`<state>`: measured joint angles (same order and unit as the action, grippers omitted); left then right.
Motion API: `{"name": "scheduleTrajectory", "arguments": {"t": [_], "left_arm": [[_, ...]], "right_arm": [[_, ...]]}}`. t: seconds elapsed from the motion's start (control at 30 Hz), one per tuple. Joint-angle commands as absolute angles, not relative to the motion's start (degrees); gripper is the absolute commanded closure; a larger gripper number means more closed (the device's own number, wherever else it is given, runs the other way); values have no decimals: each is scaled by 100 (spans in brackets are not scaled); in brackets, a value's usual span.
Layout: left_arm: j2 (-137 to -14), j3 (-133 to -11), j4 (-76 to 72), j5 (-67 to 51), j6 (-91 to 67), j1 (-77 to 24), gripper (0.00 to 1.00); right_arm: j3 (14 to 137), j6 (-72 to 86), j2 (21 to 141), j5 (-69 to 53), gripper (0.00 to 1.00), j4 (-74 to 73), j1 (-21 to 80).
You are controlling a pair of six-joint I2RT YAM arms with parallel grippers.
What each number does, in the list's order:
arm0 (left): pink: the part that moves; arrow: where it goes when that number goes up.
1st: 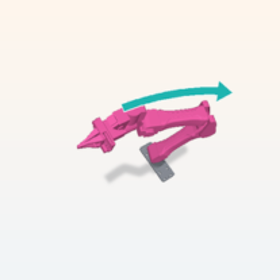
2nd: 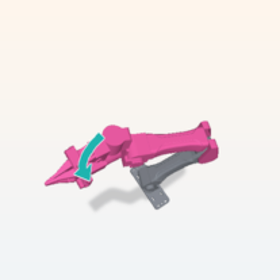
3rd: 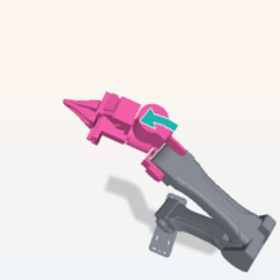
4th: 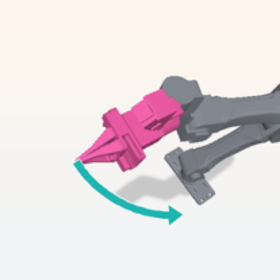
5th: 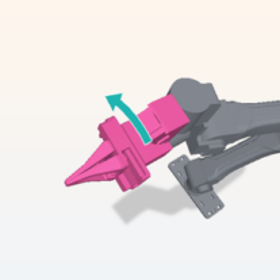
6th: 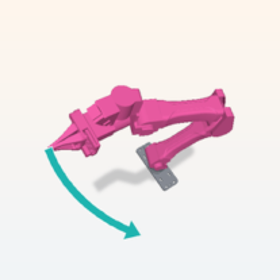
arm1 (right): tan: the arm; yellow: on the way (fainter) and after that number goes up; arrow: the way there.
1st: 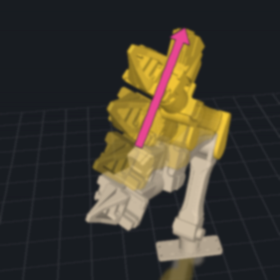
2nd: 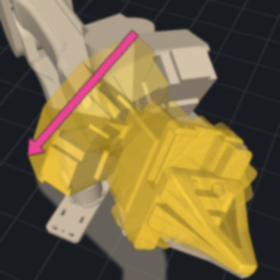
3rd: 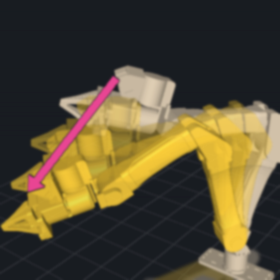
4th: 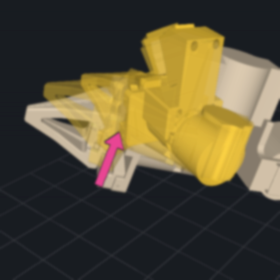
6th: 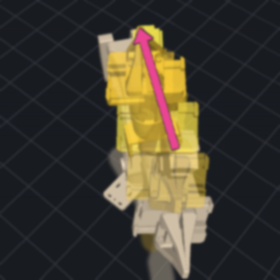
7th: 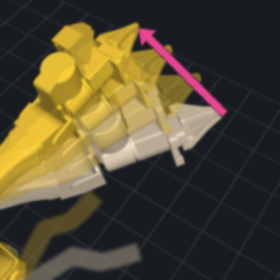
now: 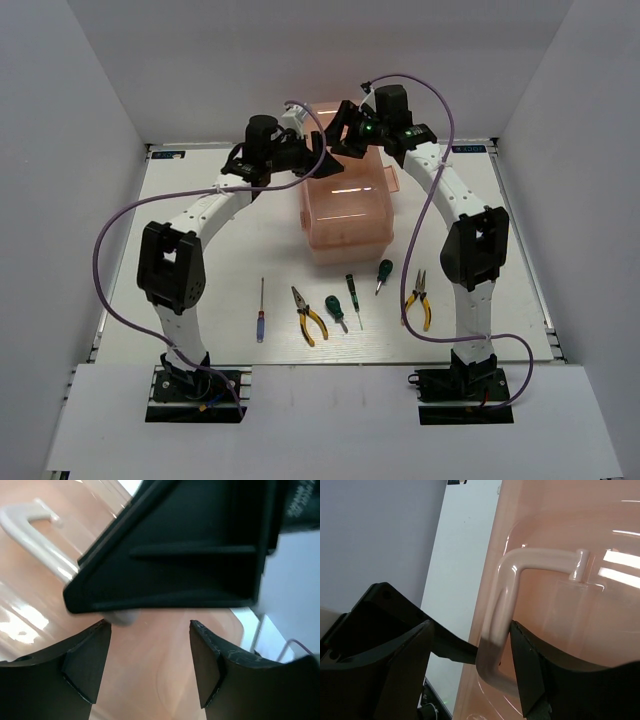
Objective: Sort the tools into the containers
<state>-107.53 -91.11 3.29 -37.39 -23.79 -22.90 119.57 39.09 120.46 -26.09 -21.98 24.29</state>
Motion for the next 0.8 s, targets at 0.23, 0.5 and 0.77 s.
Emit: {"name": "scheduleTrajectory", "arguments": {"t": [0.23, 0.5, 0.77], "left_arm": [[-10942, -9790, 1124, -1900, -2109, -2575, 23], [-11276, -10186, 1529, -1266, -2224, -2751, 27], [-11469, -10239, 1529, -1380, -2329, -2804, 40]], "right_arm": [[11865, 4245, 11892, -3146, 32, -1723, 2399], [11971, 3886, 11594, -2920, 28, -1933, 2163], [11550, 3043, 10952, -2357, 26, -2407, 1285]]}}
